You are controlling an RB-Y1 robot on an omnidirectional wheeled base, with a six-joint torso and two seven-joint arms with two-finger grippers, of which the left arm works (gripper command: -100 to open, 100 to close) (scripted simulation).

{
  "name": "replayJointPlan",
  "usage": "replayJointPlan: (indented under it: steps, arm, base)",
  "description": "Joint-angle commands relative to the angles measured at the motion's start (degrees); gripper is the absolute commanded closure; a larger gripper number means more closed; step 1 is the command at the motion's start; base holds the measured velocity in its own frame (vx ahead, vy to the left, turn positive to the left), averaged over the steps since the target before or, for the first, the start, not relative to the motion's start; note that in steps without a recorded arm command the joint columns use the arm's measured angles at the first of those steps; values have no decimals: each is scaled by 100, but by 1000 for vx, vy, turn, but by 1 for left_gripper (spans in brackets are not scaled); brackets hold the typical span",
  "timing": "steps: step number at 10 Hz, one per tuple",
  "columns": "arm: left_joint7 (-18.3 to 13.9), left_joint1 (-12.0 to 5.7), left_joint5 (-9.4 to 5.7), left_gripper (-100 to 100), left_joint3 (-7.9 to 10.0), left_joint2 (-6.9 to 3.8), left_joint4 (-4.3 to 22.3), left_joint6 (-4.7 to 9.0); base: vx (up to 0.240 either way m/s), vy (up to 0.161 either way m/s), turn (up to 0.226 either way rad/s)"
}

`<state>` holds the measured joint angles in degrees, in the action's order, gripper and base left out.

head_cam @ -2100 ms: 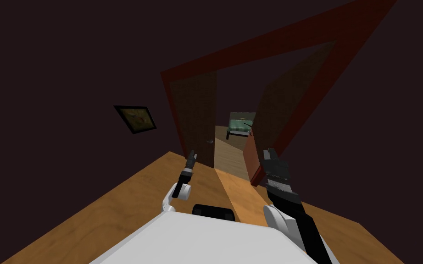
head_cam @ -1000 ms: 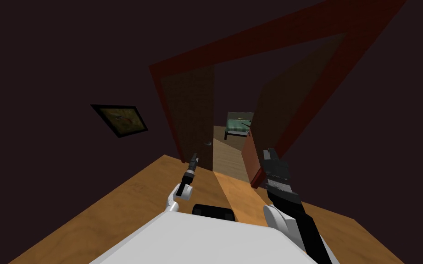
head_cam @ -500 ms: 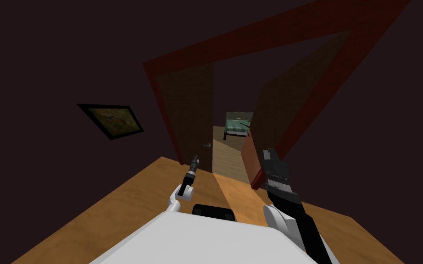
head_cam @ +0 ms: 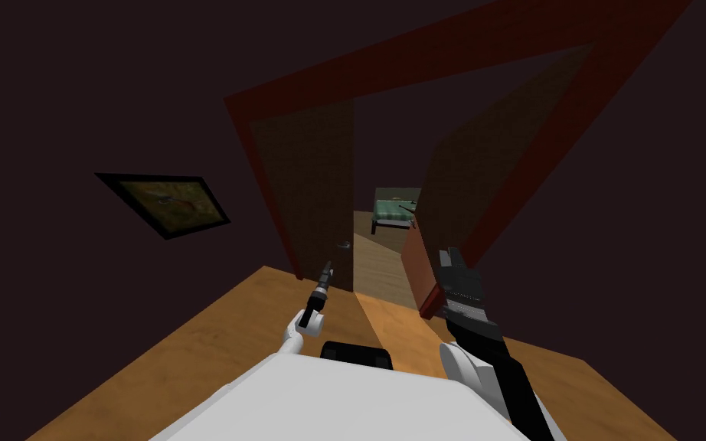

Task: Push the door open

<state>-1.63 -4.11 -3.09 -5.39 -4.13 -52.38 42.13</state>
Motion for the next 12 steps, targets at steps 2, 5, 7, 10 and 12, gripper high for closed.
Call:
replayJointPlan:
  steps: [2,5,7,10,12]
  arm:
    - [33,-143,-28,-100,-10,38,391,72]
    - [59,-314,-59,-100,-16,73,830,167]
    - [73,-410,-77,-100,-20,97,1076,221]
    - [102,-605,-114,-100,-27,154,1579,330]
    - [121,-732,-137,-100,-32,200,1904,401]
  base:
    - [93,40,-49]
    - [97,31,-45]
    - [84,28,-44]
    - [108,39,-51]
    - [125,47,-46]
